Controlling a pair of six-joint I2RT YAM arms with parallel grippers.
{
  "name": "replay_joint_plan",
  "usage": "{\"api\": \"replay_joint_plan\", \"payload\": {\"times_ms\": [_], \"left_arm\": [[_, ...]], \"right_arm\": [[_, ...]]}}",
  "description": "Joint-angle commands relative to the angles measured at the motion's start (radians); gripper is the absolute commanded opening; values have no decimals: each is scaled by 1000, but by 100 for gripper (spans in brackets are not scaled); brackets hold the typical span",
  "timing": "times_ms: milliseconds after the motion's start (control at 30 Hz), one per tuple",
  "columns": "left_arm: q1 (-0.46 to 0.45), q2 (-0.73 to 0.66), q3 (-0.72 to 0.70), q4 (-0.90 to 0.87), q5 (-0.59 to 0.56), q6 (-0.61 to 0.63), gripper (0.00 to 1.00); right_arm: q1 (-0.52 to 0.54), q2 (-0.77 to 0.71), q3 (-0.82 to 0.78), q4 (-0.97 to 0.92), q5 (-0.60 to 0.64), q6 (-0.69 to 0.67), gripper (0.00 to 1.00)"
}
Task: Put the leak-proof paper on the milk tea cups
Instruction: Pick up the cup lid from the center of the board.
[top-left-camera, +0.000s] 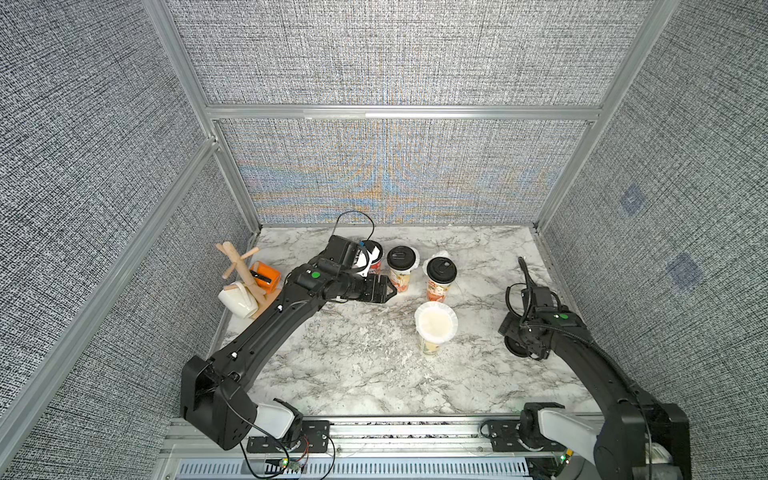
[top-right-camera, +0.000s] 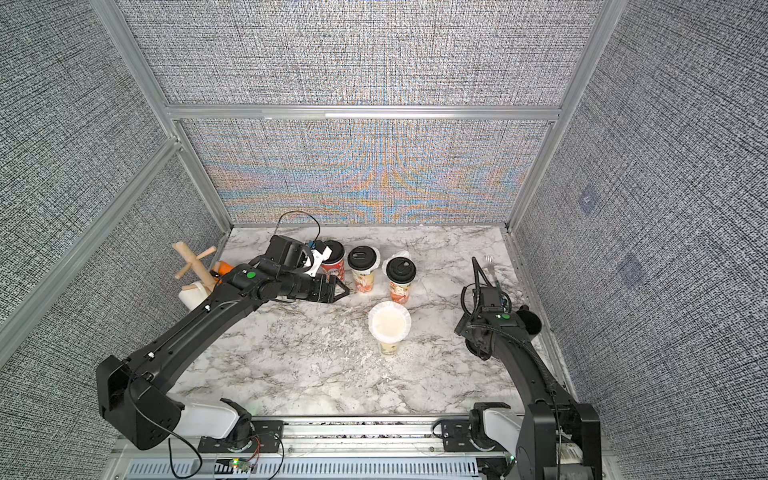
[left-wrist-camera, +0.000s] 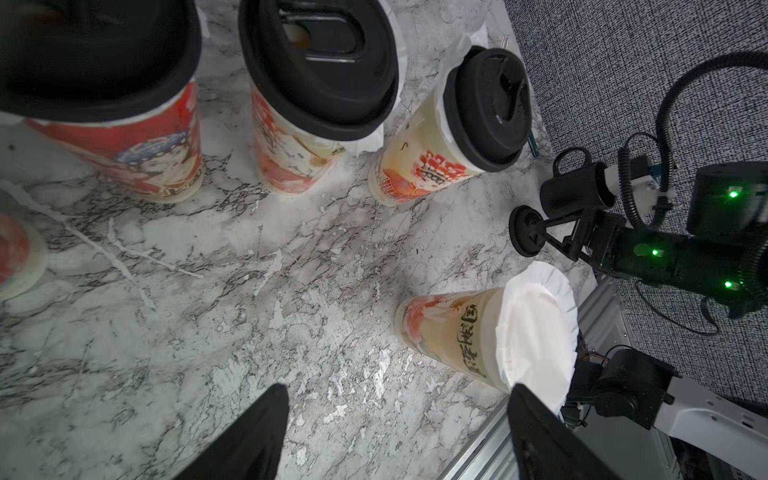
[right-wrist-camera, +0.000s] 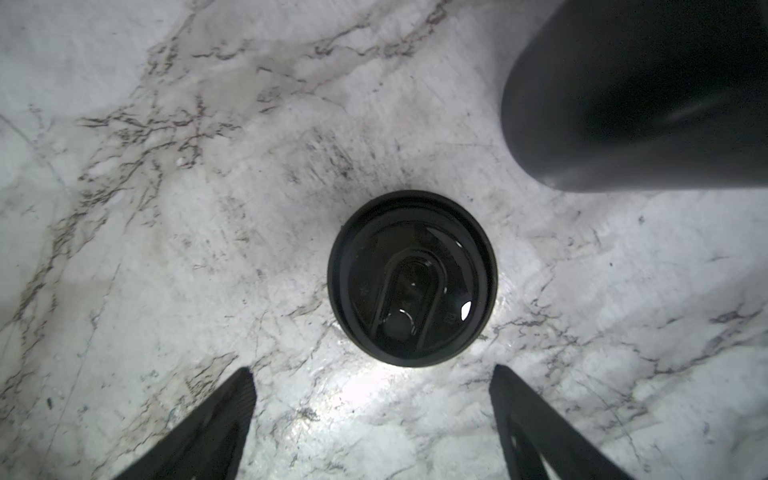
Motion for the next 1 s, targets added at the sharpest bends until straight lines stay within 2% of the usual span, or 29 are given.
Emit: {"api": "replay_joint_plan", "payload": {"times_ms": [0,200,400,667,967], "left_arm": [[17,12,-2,22,41,42,84],[29,34,-1,22,62,57,84],[35,38,-3,17,35,59,84],[35,48,-1,10,29,62,84],[35,58,2,2,20,63,84]], "right_arm": [[-24,25,-14,20,-20,56,91],[-63,95,-6,44,-27,26,91],[-70,169,45,63,-28,-4,90],[-73,249,50,101,-32,-33,85],[-74,290,54,130,-43,-44,75]]}}
